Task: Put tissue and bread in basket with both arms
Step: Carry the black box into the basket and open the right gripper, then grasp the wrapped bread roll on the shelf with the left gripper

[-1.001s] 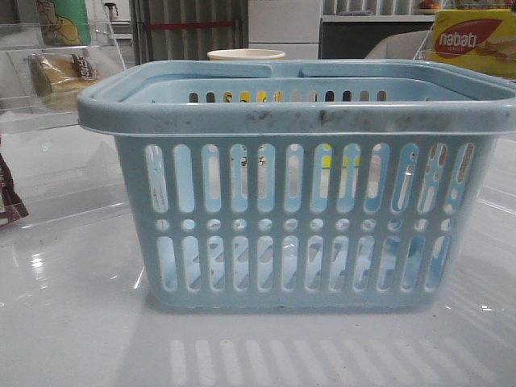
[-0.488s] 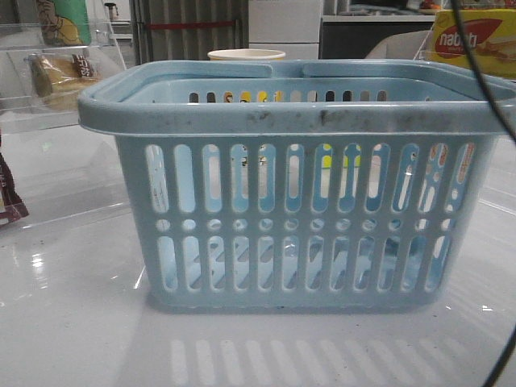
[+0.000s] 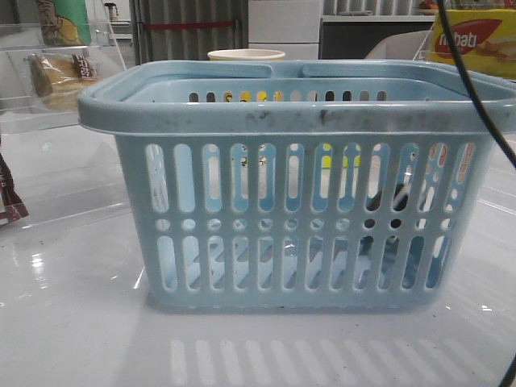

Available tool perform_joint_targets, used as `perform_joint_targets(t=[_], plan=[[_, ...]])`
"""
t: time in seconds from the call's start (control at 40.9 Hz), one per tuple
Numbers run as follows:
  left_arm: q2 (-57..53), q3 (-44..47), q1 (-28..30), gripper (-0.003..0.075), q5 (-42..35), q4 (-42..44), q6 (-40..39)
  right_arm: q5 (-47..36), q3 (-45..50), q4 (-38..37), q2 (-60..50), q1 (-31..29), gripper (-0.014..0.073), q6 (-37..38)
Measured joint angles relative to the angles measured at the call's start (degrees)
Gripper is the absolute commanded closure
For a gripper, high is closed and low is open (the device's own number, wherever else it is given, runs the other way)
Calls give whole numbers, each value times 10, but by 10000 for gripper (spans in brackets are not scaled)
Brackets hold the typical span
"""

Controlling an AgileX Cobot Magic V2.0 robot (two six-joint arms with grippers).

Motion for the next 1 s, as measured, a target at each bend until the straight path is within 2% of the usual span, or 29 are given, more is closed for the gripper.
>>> perform_joint_targets(t=[0.147,0.293,0.391,0.488,0.562,0.806,1.001], plan=[[0,0,0,232,-5,0,0,0,66,11,-66,32,181,-32],[0,0,0,228,-24,0,0,0,144,11,-131,38,181,-37],[6,0,0,186,-36,0,0,-1,192,11,-171,38,181,-32],[25,-10,0,113,-37,1,0,-1,228,10,-212,38,181,-26],[53,-33,8,87,-36,1,-1,-1,243,10,-233,38,181,-22],[175,-138,68,87,-34,-2,-27,-3,251,10,-266,38,181,-17],[300,-236,115,88,-36,-45,-29,-3,251,10,-266,38,181,-17]])
